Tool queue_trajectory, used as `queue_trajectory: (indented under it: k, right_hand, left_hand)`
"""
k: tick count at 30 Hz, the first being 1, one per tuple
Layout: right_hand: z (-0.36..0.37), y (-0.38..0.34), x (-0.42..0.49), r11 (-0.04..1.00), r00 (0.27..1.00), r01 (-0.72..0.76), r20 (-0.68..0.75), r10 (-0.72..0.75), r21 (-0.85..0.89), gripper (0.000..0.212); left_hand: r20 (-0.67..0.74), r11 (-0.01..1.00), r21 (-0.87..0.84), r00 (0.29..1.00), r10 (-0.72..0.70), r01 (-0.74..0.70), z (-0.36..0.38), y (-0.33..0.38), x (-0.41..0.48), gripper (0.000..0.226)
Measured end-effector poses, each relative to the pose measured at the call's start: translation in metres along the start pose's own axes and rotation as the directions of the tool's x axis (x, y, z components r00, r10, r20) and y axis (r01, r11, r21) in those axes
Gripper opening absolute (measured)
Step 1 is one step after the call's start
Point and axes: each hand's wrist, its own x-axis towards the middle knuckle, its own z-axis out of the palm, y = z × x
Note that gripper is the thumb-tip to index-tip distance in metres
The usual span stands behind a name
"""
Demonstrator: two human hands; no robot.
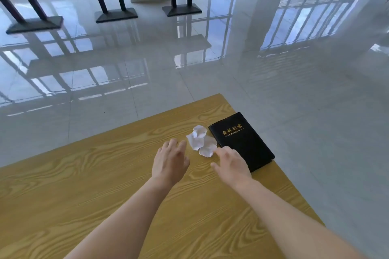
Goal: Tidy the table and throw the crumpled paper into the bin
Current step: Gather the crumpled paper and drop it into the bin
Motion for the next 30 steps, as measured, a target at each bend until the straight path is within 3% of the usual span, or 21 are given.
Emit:
queue_trajectory:
  k: [10, 15, 19, 23, 30]
  right_hand:
    - [0.026, 0.001, 0.066, 0.995, 0.998, 0.051, 0.032, -0.048, -0.086, 0.02]
    - [0.04, 0.001, 0.083, 0.993, 0.994, 0.079, 0.082, -0.073, -0.082, 0.031]
    - [0.053, -0.002, 0.087, 0.993, 0.993, 0.083, 0.09, -0.075, -0.084, 0.033]
    - [0.062, -0.003, 0.081, 0.99, 0.996, 0.091, -0.01, -0.092, -0.106, 0.033]
    - [0.063, -0.01, 0.072, 0.987, 0.993, 0.118, -0.015, -0.12, -0.106, 0.02]
  left_hand:
    - [-0.031, 0.989, -0.094, 0.993, 0.112, -0.114, 0.027, -0.006, 0.082, 0.036]
    - [0.166, 0.98, -0.082, 0.967, 0.192, -0.181, 0.044, -0.003, 0.113, 0.048]
    - [0.272, 0.969, 0.04, 0.936, 0.224, -0.243, 0.056, -0.015, 0.119, 0.047]
    - [0.192, 0.979, 0.07, 0.966, 0.174, -0.19, 0.064, -0.031, 0.11, 0.032]
    - [0.11, 0.995, -0.1, 0.994, 0.027, -0.016, 0.057, -0.052, 0.085, 0.018]
